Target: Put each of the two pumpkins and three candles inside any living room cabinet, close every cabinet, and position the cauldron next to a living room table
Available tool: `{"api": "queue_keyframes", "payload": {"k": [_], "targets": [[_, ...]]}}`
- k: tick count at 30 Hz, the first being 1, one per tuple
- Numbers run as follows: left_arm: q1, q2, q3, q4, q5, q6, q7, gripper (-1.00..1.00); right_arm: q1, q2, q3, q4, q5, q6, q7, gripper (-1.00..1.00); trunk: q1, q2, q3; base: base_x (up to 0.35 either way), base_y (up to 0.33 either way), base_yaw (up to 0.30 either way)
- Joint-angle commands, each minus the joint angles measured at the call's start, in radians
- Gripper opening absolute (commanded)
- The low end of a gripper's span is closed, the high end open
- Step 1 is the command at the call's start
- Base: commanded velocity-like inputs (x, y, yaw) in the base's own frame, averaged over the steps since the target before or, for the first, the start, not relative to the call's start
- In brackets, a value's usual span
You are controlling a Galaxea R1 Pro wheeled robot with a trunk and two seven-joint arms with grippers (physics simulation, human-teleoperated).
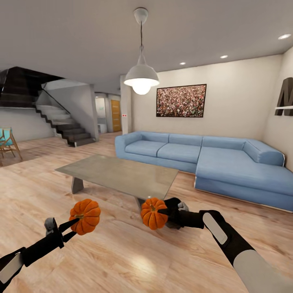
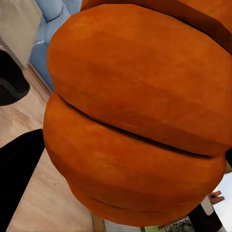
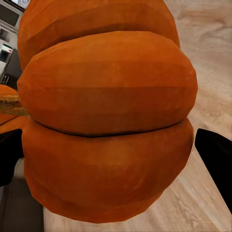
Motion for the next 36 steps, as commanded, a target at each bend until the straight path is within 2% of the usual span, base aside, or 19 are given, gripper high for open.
{"api": "queue_keyframes", "payload": {"k": [1, 15, 32, 36], "targets": [[-0.001, 0.002, -0.005, 0.0, 0.009, 0.009, -0.002, -1.0, -0.001, -0.001, 0.002, 0.0, -0.004, 0.002, 0.003, -1.0, 0.0, -0.001, -0.002, 0.2, 0.234, 0.011], [-0.001, 0.002, -0.005, 0.029, 0.01, 0.009, -0.005, -1.0, -0.001, 0.002, 0.003, -0.001, -0.002, 0.008, 0.001, -1.0, 0.0, -0.001, -0.022, 0.192, 0.209, 0.126], [-0.001, 0.004, -0.005, 0.03, 0.011, 0.009, -0.006, -1.0, -0.001, 0.015, 0.004, -0.001, -0.002, 0.008, 0.003, -1.0, 0.0, -0.001, -0.047, 0.014, 0.012, 0.164], [-0.001, 0.004, 0.004, 0.03, 0.011, 0.009, -0.006, -1.0, -0.001, 0.015, 0.004, -0.001, -0.002, 0.008, 0.003, -1.0, 0.0, -0.001, -0.053, 0.202, 0.072, 0.17]]}}
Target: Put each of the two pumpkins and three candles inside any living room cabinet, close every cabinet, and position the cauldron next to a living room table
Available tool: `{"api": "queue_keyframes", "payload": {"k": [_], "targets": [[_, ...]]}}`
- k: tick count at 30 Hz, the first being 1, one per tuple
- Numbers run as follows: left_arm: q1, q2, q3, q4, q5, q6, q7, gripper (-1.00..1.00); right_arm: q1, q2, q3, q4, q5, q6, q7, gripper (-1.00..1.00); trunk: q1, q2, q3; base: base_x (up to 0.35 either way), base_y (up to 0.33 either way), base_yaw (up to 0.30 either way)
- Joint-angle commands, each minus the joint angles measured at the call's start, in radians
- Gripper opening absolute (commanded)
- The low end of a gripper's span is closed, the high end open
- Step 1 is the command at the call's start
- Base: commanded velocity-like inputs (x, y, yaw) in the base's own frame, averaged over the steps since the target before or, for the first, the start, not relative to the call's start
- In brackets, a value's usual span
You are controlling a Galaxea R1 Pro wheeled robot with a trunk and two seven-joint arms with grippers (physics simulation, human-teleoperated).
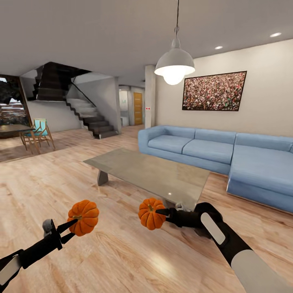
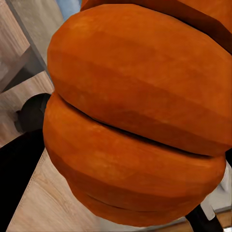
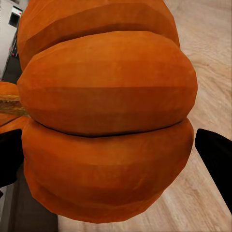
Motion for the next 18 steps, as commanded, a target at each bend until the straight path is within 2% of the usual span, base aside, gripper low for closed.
{"api": "queue_keyframes", "payload": {"k": [1, 9, 18], "targets": [[-0.001, 0.001, -0.004, 0.001, 0.009, 0.009, -0.001, -1.0, -0.001, -0.001, 0.001, -0.001, -0.002, 0.002, 0.004, -1.0, 0.0, -0.001, -0.003, 0.272, 0.103, 0.169], [-0.001, 0.001, -0.002, 0.001, 0.008, 0.009, -0.001, -1.0, -0.001, -0.002, 0.001, -0.001, -0.002, -0.006, 0.005, -1.0, 0.0, -0.001, -0.006, 0.296, 0.151, 0.057], [-0.002, 0.003, -0.002, 0.001, 0.008, 0.009, -0.001, -1.0, -0.001, -0.001, 0.002, -0.001, -0.002, -0.006, 0.006, -1.0, 0.0, -0.001, -0.006, 0.301, 0.196, 0.255]]}}
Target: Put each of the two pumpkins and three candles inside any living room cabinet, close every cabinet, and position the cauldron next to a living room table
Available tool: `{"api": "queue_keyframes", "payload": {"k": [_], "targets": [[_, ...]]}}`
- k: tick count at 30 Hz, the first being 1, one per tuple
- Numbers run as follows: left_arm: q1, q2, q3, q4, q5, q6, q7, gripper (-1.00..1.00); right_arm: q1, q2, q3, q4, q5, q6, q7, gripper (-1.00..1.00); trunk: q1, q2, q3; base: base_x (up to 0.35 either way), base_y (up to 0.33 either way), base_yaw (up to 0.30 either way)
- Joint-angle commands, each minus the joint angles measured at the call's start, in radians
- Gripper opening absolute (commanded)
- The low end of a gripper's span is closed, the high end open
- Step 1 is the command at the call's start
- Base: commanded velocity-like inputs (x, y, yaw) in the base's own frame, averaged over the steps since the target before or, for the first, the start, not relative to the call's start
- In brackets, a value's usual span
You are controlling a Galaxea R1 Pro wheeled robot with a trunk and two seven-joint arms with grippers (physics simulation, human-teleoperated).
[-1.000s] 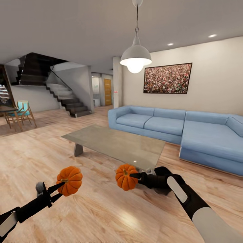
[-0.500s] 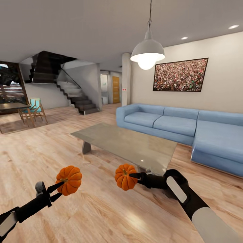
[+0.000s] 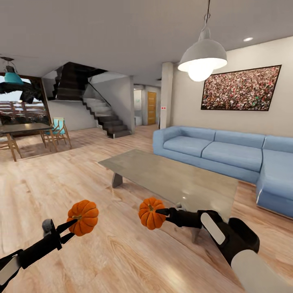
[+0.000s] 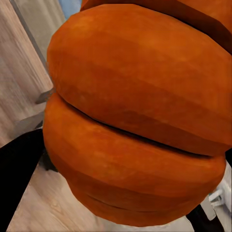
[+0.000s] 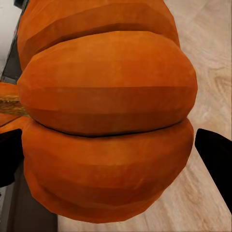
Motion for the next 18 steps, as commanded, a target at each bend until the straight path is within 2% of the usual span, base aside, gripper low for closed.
{"api": "queue_keyframes", "payload": {"k": [1, 7, 18], "targets": [[-0.001, 0.002, -0.004, 0.0, 0.012, 0.011, -0.001, -1.0, -0.001, -0.001, 0.001, -0.001, -0.01, 0.004, 0.002, -1.0, 0.0, -0.001, -0.001, 0.301, 0.198, 0.289], [-0.001, 0.012, -0.004, 0.0, 0.012, 0.011, -0.002, -1.0, -0.001, -0.001, 0.001, -0.001, -0.01, 0.004, 0.002, -1.0, 0.0, -0.001, -0.001, 0.301, 0.198, 0.29], [-0.001, 0.015, -0.002, 0.0, 0.013, 0.011, -0.003, -1.0, -0.001, 0.005, 0.016, -0.001, -0.009, 0.004, 0.002, -1.0, 0.0, -0.001, -0.001, 0.301, 0.195, 0.291]]}}
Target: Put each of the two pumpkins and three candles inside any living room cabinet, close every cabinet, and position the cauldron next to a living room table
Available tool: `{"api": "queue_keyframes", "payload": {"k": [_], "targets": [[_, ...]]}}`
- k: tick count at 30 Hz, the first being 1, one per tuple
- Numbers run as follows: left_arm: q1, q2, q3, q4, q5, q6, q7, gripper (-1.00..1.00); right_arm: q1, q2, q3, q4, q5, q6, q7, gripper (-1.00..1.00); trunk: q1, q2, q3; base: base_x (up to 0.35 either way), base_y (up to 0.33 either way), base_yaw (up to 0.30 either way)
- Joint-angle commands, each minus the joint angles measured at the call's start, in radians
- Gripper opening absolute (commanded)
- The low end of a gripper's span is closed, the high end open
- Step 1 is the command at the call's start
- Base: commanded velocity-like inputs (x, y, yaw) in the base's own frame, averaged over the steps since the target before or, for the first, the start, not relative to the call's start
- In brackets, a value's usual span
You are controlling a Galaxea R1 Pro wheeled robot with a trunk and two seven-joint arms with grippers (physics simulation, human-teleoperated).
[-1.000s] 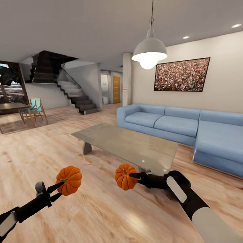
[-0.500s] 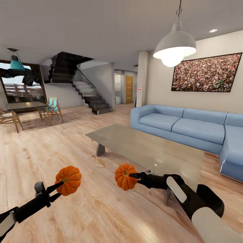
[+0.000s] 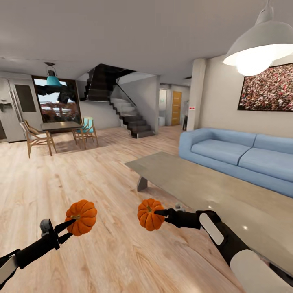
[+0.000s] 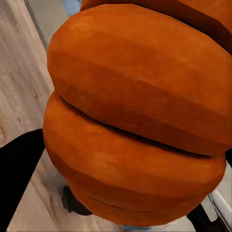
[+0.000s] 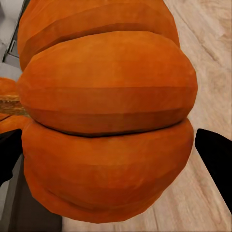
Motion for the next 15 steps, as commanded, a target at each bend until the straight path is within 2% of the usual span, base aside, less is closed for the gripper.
{"api": "queue_keyframes", "payload": {"k": [1, 15], "targets": [[-0.001, 0.0, -0.003, 0.0, 0.012, 0.011, -0.001, -1.0, -0.001, 0.0, 0.001, -0.001, -0.01, 0.004, 0.002, -1.0, 0.0, -0.001, -0.001, 0.301, 0.191, 0.29], [-0.001, 0.0, -0.003, 0.0, 0.011, 0.011, -0.001, -1.0, -0.001, 0.002, 0.0, -0.002, -0.011, 0.004, 0.004, -1.0, 0.0, -0.001, -0.001, 0.301, 0.191, 0.291]]}}
